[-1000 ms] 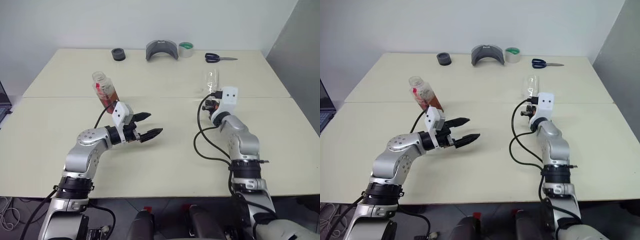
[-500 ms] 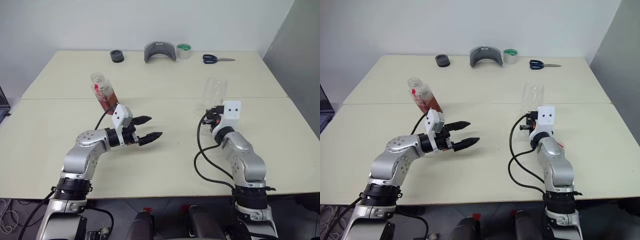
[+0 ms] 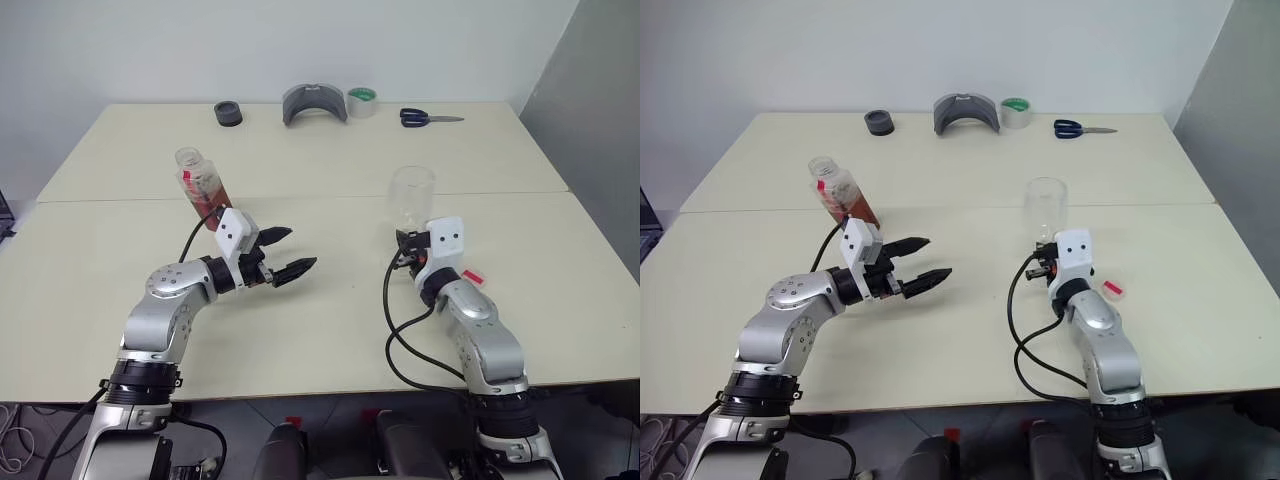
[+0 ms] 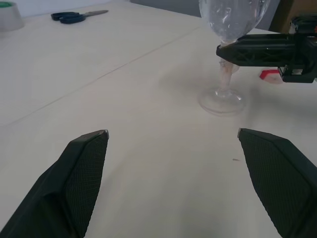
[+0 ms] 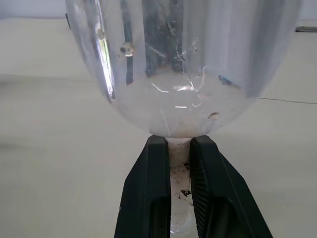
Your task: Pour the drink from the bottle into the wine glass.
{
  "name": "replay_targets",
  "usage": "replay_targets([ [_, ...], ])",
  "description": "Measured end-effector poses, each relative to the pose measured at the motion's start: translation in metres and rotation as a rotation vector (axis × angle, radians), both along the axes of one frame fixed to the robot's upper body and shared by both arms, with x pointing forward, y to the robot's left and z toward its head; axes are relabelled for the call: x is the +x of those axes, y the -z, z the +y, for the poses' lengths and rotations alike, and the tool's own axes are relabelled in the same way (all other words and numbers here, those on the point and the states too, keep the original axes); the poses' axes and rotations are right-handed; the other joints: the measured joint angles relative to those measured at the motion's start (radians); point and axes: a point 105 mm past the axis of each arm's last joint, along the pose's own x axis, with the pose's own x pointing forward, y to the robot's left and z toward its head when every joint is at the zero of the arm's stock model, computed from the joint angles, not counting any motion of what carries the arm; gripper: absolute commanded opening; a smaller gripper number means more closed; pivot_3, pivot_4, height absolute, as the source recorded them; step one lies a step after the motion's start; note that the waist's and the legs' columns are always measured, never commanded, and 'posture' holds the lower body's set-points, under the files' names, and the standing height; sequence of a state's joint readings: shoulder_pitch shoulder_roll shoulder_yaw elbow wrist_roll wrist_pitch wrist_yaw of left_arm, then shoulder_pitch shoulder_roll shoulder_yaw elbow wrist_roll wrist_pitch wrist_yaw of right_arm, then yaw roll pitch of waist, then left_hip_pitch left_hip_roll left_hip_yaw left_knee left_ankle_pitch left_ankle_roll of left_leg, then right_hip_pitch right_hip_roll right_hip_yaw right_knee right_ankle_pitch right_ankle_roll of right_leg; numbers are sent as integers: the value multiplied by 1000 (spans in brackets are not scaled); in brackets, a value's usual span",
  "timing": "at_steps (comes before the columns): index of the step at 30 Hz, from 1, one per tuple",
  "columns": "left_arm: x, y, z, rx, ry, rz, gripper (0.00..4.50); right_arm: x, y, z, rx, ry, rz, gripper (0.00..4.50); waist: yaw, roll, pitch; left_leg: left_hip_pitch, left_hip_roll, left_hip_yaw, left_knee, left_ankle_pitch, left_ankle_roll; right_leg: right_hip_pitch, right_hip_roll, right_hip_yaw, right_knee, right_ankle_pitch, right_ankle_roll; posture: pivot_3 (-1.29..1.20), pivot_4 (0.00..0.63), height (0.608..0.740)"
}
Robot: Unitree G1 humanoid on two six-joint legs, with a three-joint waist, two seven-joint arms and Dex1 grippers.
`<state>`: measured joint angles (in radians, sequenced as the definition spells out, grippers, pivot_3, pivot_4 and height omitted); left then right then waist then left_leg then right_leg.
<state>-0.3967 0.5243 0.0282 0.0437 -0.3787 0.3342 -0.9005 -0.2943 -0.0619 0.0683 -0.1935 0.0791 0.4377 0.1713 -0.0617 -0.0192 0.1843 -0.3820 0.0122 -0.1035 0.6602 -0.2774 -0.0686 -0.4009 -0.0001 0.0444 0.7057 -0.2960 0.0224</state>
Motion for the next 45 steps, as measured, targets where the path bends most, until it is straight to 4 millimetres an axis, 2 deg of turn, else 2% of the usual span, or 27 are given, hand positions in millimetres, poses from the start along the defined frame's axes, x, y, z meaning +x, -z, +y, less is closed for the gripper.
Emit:
replay_targets([
  [5,9,-6,13,5,-111,-58,4500,9,-3,10,29,-37,-47,250,0,0,1,-1,0,1,0,0,0,-2,0,1,0,0,0,0,150,740],
  [8,14,-10,26,-3,-191,-82,4500,17,-17,22,39,-78,-115,250,2,1,1,-2,0,1,0,0,0,-3,0,1,0,0,0,0,150,740],
  [12,13,-7,31,-7,-226,-74,4500,30,-28,36,44,-120,-174,250,4,0,1,-3,-1,2,0,0,0,-3,-2,1,-1,0,0,0,150,740],
  [19,5,-20,21,-24,-197,-66,4500,53,-14,60,-8,-207,-165,250,4,1,1,-3,-1,1,0,0,0,-3,-2,0,0,0,0,0,150,740],
  [25,-1,-29,17,-6,-171,-63,4500,60,-2,62,-16,-227,-156,250,4,1,1,-3,-1,2,0,0,0,-3,-2,1,0,0,0,0,150,740],
  [36,-6,-38,12,-59,-145,-26,4500,58,1,61,-1,-242,-164,250,4,1,1,-3,0,2,0,0,0,-3,-2,1,0,0,0,0,150,740],
  [45,-5,-45,15,-30,-138,-77,4500,56,3,59,11,-243,-163,250,4,1,1,-2,-1,2,0,0,0,-3,-1,1,0,0,0,0,150,740],
])
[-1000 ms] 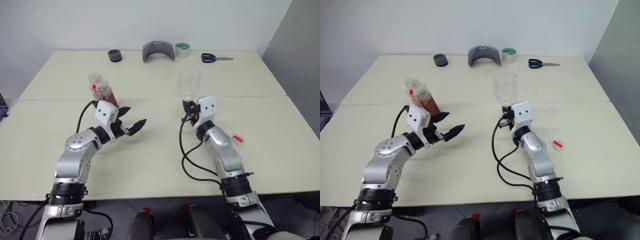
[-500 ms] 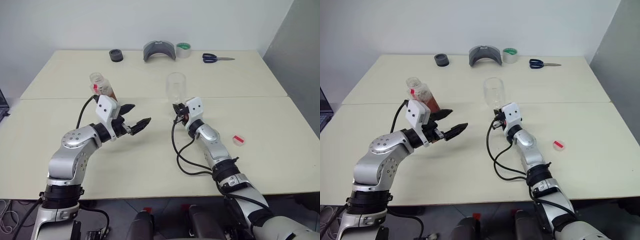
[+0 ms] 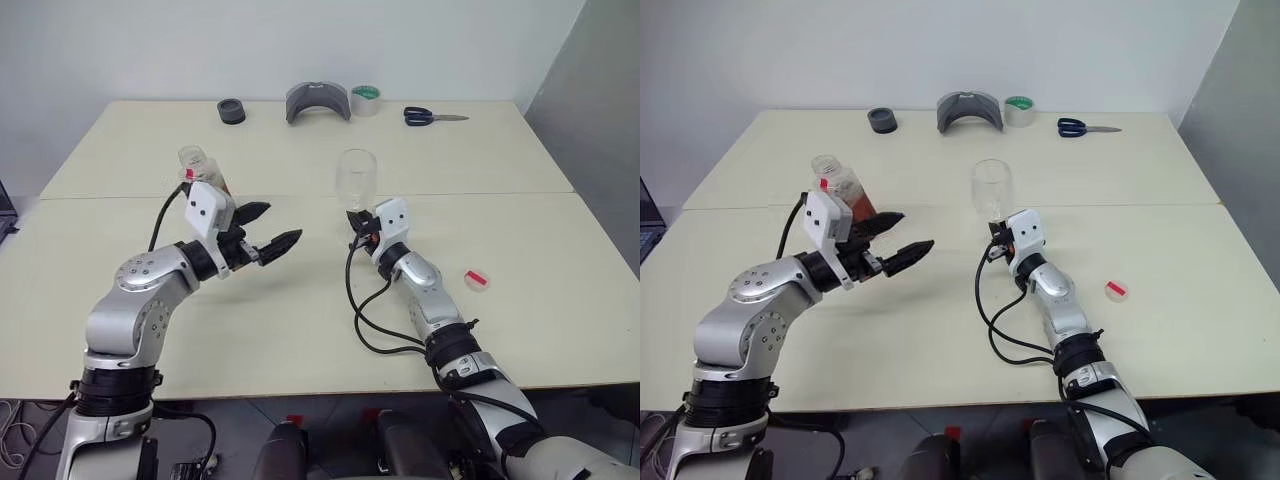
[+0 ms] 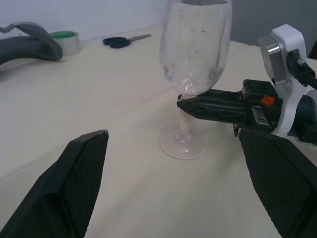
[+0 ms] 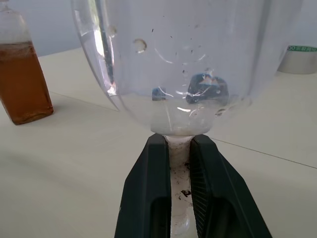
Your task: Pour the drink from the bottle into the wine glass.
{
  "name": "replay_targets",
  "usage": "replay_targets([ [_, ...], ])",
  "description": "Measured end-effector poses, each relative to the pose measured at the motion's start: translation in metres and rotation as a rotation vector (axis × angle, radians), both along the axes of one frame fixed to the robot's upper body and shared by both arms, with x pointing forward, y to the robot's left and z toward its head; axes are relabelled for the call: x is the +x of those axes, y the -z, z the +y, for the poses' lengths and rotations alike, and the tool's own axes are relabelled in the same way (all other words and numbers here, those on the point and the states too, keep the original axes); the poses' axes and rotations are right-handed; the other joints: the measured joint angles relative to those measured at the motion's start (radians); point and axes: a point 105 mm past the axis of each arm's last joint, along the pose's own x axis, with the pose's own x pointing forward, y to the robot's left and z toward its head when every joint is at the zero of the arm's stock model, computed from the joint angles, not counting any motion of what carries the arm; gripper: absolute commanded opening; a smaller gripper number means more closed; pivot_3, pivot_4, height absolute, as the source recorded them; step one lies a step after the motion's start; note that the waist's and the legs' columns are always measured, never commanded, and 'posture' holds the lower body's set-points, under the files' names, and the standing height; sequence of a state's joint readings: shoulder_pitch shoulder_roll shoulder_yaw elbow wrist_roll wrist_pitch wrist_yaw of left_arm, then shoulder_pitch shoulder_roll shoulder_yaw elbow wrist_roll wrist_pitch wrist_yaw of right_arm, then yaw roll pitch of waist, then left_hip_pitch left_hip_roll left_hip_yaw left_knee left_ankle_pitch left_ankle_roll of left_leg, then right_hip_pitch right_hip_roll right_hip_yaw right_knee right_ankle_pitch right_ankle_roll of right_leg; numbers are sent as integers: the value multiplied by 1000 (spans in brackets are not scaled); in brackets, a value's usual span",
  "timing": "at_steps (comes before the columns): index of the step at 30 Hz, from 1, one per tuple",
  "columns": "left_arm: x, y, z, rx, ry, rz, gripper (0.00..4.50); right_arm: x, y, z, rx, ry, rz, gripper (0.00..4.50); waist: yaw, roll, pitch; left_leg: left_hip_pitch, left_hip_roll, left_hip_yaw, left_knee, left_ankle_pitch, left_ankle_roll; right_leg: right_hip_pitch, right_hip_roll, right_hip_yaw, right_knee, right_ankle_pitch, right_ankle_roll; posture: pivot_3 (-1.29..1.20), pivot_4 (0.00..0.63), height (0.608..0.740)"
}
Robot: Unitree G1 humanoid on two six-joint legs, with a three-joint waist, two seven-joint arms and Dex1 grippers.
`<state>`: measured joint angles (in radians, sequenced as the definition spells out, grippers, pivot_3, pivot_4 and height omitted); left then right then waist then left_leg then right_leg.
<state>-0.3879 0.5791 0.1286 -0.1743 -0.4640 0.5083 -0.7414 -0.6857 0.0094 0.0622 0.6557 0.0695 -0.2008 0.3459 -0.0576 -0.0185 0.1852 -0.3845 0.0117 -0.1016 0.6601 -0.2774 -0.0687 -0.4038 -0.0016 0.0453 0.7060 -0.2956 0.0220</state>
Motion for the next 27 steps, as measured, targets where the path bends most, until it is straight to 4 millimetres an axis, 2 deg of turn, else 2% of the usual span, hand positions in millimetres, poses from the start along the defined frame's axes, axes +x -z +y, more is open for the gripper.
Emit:
replay_targets([
  [10,5,-2,4,27,2,-44,4500,0,-1,0,10,-10,14,250,0,0,0,0,0,0,0,0,0,0,0,0,0,0,0,0,150,740],
  [14,5,-2,5,30,6,-55,4500,-2,-1,1,24,-27,25,1499,0,0,0,0,0,0,0,0,0,0,0,0,0,0,0,0,150,740],
  [22,6,2,6,24,33,-57,4500,-5,6,-2,22,-32,51,4377,0,0,0,0,0,0,0,0,0,0,0,0,0,0,0,0,150,740],
  [27,8,0,3,3,39,-77,4500,-10,10,-10,15,-19,59,4446,0,0,0,0,0,0,0,0,0,0,0,0,0,0,0,0,150,740],
])
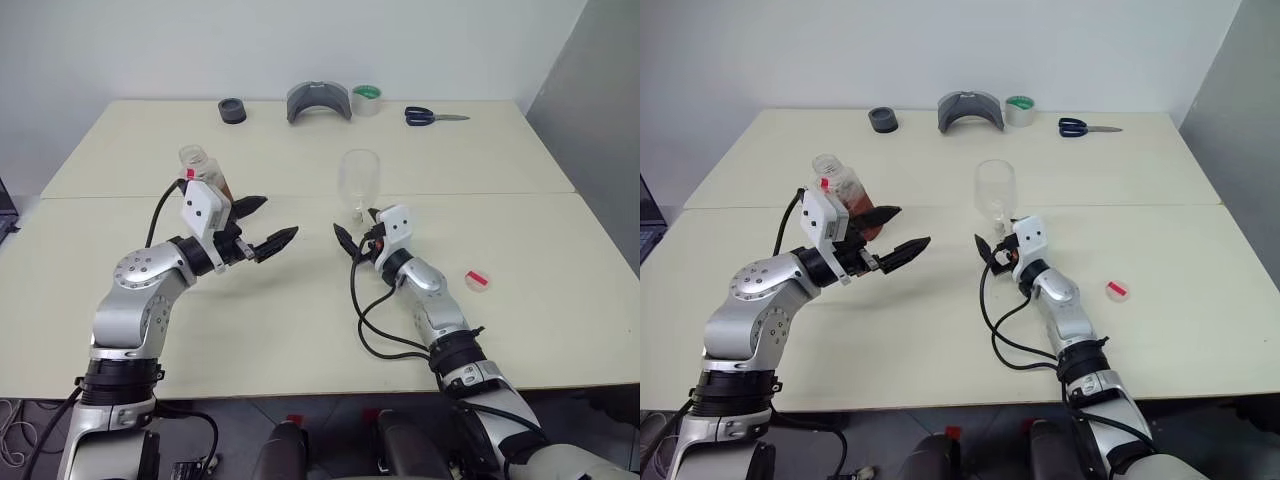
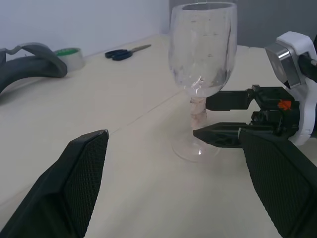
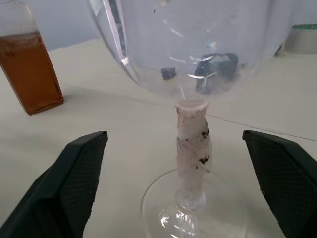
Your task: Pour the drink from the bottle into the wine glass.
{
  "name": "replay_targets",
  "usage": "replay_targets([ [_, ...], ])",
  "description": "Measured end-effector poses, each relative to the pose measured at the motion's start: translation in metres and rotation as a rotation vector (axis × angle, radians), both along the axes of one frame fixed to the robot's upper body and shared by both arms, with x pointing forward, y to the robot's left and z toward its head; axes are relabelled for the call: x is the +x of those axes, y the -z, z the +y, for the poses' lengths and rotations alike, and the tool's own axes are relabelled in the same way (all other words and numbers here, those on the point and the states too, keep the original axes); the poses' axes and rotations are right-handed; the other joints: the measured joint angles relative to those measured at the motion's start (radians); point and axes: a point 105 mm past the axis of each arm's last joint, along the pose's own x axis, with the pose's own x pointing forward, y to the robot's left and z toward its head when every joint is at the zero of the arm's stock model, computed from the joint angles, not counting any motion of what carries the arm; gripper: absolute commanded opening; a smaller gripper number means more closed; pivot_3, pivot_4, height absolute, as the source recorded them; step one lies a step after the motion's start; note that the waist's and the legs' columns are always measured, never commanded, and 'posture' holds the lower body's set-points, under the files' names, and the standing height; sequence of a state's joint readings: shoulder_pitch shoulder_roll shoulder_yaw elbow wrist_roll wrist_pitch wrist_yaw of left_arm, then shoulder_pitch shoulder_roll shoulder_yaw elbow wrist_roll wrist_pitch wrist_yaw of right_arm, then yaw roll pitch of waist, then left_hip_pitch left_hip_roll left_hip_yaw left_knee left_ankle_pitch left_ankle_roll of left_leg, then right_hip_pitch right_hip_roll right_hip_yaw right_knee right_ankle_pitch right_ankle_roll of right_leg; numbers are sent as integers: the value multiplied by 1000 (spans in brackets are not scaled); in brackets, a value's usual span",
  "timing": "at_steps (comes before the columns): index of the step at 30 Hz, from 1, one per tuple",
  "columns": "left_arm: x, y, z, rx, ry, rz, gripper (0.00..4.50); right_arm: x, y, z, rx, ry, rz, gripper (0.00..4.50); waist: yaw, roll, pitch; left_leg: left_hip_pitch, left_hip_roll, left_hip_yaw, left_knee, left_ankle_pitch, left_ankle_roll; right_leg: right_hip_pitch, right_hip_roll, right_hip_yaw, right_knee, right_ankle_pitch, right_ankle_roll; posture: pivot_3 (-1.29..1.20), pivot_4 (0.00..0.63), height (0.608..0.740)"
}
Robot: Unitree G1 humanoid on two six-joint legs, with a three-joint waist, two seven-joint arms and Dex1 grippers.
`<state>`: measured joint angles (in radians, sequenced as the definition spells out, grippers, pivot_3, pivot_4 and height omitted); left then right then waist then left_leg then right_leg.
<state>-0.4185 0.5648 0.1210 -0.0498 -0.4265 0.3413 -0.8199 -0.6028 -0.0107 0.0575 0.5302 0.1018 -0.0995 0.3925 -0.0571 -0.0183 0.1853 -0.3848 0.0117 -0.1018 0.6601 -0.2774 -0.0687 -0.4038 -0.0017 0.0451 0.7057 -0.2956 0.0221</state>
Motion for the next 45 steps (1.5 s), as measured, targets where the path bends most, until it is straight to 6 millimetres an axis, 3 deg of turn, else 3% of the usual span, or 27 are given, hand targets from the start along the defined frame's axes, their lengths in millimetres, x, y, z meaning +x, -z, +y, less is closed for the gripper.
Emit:
replay_targets([
  [5,0,4,1,-22,-20,9,4500,-13,13,-28,-55,24,39,4446,1,0,0,0,0,0,0,0,0,0,0,0,-1,0,0,0,150,740],
  [11,-7,40,20,-60,-155,106,4500,-52,19,-46,-133,-63,82,4446,0,0,0,-1,1,0,-1,0,0,0,-1,0,-1,0,0,0,150,740],
  [16,-7,54,41,-107,-344,100,4500,-84,3,-35,-149,-194,84,4446,2,0,0,0,1,-2,0,0,0,1,-1,-1,-2,0,0,0,150,740],
  [22,-5,67,88,-124,-616,94,4500,-112,-17,-20,-201,-348,59,4446,5,0,0,0,1,-3,0,0,0,1,-1,-2,-3,0,1,0,150,740],
  [27,-3,73,101,-108,-632,115,4500,-119,-19,-13,-217,-402,73,4446,10,0,0,-1,0,-3,0,0,0,2,0,-3,-4,0,1,0,150,740],
  [38,24,51,116,-74,-611,83,4500,-123,-31,0,-195,-491,63,4446,16,0,0,-1,0,-4,-1,0,0,3,0,-4,-7,0,1,0,150,740],
  [45,39,44,109,-51,-589,82,4500,-124,-37,3,-189,-509,56,4446,17,0,0,-1,0,-4,0,0,0,4,0,-4,-8,1,2,0,150,740],
])
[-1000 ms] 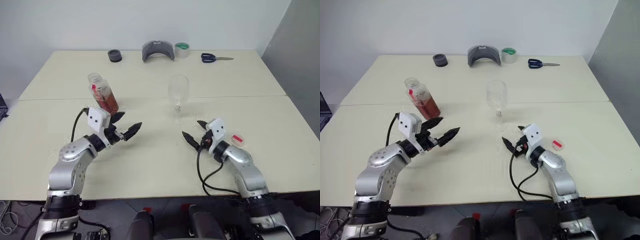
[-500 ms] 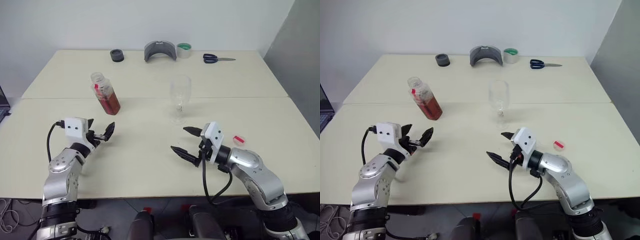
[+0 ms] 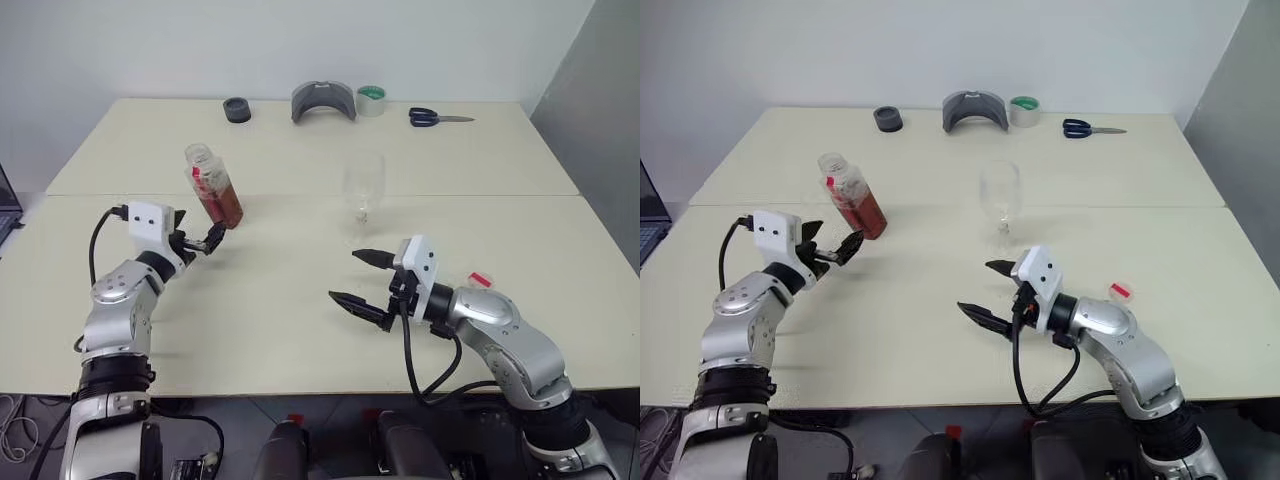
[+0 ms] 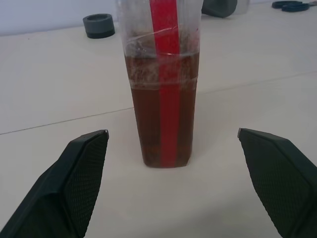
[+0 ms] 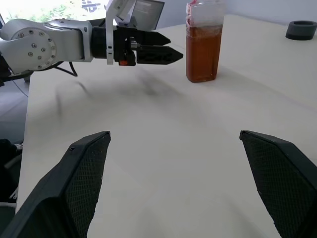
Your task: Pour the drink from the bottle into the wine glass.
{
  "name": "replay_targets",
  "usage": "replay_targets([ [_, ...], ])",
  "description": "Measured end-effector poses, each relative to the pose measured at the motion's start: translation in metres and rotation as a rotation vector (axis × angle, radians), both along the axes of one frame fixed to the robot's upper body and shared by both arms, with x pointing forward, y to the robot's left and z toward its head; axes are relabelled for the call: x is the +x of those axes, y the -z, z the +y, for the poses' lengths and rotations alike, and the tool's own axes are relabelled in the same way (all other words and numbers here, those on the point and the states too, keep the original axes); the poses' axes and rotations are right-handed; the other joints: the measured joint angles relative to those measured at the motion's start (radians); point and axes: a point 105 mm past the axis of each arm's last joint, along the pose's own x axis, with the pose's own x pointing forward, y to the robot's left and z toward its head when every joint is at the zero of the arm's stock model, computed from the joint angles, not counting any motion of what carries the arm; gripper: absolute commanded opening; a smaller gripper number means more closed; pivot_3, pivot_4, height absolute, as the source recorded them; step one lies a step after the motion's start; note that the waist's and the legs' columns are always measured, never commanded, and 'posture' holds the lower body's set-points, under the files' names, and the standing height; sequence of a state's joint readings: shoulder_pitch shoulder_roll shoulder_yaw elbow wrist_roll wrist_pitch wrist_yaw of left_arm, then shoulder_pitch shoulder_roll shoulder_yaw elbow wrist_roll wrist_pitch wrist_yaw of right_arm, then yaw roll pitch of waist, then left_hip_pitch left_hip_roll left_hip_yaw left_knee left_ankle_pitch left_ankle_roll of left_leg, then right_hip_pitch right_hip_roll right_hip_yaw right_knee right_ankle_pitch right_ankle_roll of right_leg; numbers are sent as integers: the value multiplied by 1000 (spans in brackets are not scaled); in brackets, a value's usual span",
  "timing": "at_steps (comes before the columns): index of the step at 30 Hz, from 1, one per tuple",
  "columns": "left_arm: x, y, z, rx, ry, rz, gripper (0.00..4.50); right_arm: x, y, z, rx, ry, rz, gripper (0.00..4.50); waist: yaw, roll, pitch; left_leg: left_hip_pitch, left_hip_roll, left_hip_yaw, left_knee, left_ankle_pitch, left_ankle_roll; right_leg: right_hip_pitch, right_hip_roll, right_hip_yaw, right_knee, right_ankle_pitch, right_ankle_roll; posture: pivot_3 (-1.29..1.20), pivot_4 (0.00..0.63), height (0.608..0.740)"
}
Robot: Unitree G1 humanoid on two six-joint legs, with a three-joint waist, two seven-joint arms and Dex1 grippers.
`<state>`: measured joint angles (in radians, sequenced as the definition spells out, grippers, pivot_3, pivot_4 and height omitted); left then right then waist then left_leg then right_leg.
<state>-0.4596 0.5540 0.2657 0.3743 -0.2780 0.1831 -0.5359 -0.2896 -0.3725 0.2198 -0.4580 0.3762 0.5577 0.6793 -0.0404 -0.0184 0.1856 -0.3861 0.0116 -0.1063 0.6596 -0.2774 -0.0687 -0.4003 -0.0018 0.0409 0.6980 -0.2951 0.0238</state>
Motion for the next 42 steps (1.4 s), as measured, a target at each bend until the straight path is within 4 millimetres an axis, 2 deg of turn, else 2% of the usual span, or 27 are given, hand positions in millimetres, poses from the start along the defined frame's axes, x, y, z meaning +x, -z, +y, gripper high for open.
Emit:
replay_targets([
  [14,18,-17,-1,17,12,-30,4500,-1,2,1,-12,-3,8,4446,0,0,0,0,0,0,0,0,0,0,0,0,0,0,0,0,150,740],
  [42,53,-27,-10,7,76,-13,4500,-1,2,3,-19,-10,2,4446,0,0,0,-2,-1,0,1,0,0,-1,0,0,0,0,0,0,150,740],
])
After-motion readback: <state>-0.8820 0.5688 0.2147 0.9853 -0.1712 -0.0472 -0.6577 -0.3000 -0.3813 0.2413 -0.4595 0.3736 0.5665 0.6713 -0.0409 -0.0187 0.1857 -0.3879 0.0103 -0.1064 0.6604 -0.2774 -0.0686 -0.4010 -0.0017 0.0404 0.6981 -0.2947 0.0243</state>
